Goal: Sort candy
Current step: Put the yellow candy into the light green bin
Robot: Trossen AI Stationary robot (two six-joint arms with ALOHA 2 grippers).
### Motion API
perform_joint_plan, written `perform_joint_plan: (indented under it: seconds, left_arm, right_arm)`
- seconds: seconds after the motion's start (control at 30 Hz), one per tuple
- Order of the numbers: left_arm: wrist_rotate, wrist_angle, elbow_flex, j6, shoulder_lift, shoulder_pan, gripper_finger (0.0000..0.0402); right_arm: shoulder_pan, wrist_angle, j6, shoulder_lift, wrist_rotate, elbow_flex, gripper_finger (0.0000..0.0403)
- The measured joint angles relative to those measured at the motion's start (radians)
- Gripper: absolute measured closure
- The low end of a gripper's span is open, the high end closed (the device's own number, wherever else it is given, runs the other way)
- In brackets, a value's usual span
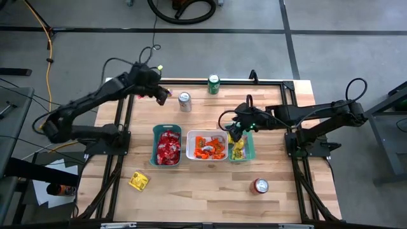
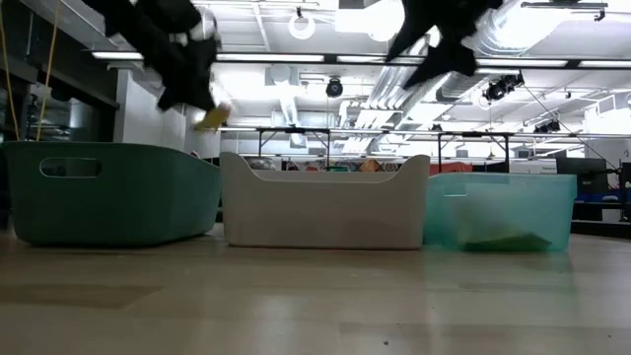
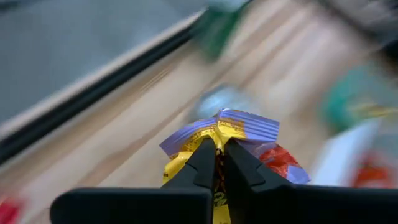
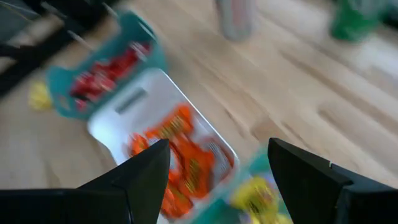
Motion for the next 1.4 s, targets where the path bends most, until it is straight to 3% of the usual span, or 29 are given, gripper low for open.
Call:
perform_joint_plan:
  seconds: [0.13, 0.27, 0.47, 0.6, 0.73, 1.13, 1.27, 1.4]
  left_arm:
    - [0.031, 0.112, 0.001, -0.045, -0.113, -0.147, 0.0401]
    - [-0.068, 0.179, 0.001, -0.059, -0.148, -0.342, 0.0401]
    - [-0.294, 0.293, 0.001, 0.023, -0.084, -0.61, 0.0401]
    - [-0.338, 0.404, 0.001, 0.143, -0.014, -0.709, 0.0401]
    - [-0.347, 0.46, 0.001, 0.21, 0.044, -0.751, 0.0401]
    - [-0.365, 0.601, 0.001, 0.204, 0.124, -0.761, 0.0401]
    - [-0.364, 0.612, 0.001, 0.202, 0.123, -0.762, 0.0399]
    - [-0.36, 0.618, 0.001, 0.193, 0.119, -0.762, 0.0392]
  right_arm:
    - [0.0, 0.216, -0.113, 0.0, 0.0, 0.0, 0.0137]
    - [-0.001, 0.432, -0.189, 0.005, -0.001, 0.0, 0.0137]
    - [-0.004, 0.649, -0.351, 0.079, -0.027, 0.0, 0.0137]
    - [-0.004, 0.717, -0.381, 0.155, -0.027, 0.0, 0.0137]
    - [-0.002, 0.74, -0.382, 0.198, -0.027, 0.001, 0.0137]
    - [0.016, 0.731, -0.404, 0.217, -0.072, 0.001, 0.0144]
    - [0.013, 0.696, -0.373, 0.217, -0.043, 0.001, 0.018]
    - [0.013, 0.694, -0.372, 0.217, -0.055, 0.001, 0.0257]
